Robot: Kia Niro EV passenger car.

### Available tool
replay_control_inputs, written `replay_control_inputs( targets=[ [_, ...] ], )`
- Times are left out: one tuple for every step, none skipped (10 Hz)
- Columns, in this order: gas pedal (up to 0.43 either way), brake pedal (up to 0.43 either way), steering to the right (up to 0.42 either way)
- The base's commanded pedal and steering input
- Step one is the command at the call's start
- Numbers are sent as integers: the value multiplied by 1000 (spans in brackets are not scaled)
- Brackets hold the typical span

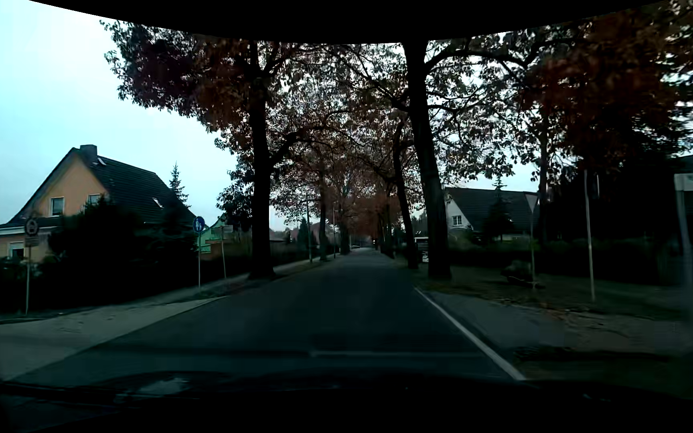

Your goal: Follow the waypoints while adhering to traffic rules and regulations

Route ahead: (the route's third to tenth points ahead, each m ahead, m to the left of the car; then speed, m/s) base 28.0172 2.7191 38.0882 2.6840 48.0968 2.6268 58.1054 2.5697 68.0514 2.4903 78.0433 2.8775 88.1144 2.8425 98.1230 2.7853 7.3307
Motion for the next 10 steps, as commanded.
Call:
replay_control_inputs(
  targets=[
    [130, 0, 1],
    [130, 0, 1],
    [130, 0, 1],
    [130, 0, 1],
    [130, 0, 1],
    [130, 0, 1],
    [130, 0, 1],
    [130, 0, 1],
    [130, 0, 1],
    [130, 0, 1]
  ],
)
